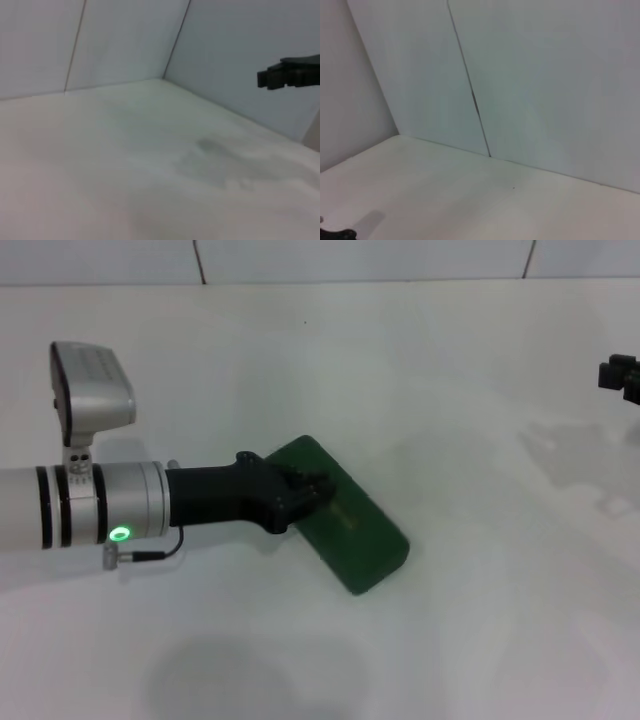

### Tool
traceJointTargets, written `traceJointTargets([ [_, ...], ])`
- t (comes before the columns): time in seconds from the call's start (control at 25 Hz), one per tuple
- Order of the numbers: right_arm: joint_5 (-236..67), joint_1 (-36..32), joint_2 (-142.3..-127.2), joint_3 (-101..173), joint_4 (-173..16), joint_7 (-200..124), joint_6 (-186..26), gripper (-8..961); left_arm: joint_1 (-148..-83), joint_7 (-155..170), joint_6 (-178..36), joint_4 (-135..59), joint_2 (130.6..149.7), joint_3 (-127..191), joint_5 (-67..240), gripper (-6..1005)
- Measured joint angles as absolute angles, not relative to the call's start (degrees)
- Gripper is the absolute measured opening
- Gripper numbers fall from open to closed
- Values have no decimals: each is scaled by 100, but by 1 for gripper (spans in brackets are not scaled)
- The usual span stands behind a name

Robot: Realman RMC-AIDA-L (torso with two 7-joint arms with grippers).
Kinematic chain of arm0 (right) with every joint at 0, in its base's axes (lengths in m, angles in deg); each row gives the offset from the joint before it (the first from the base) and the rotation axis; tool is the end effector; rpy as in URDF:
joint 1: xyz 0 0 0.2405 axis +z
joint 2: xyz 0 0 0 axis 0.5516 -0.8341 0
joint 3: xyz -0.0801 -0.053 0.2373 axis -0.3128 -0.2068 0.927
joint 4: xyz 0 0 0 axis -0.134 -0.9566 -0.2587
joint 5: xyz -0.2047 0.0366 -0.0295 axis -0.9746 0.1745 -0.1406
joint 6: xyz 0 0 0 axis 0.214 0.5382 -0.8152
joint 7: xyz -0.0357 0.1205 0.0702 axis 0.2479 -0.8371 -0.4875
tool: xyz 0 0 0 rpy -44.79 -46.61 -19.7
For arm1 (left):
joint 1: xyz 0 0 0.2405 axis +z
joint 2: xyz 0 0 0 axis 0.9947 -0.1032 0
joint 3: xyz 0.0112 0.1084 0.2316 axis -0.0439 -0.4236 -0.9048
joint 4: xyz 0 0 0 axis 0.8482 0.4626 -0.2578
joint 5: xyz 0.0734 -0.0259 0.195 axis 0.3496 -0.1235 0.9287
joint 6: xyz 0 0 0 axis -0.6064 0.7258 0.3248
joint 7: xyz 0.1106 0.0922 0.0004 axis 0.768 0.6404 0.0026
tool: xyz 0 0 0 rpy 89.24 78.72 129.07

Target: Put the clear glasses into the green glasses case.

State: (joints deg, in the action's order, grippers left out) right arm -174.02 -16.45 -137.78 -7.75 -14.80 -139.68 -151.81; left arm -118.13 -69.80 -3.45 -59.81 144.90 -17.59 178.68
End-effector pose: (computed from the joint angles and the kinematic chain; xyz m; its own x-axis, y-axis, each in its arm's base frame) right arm 0.2609 0.3358 0.0938 0.7505 -0.3758 -0.5437 -0.6130 -0.7032 -0.3602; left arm -0.2526 0.3304 -0.0677 0.7652 0.4478 0.4626 0.5329 -0.8437 -0.0648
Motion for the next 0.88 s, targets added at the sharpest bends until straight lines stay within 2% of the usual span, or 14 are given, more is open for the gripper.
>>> traceJointTargets([
  [0.56, -17438, -1467, -13760, -857, -1722, -13836, -15240, 160, -11482, -6824, 732, -6412, 14460, -1699, 17459, 166],
  [0.88, -16765, -1465, -13786, -1170, -2124, -12990, -15933, 161, -10948, -5788, 2553, -6918, 14240, -1689, 16451, 220],
])
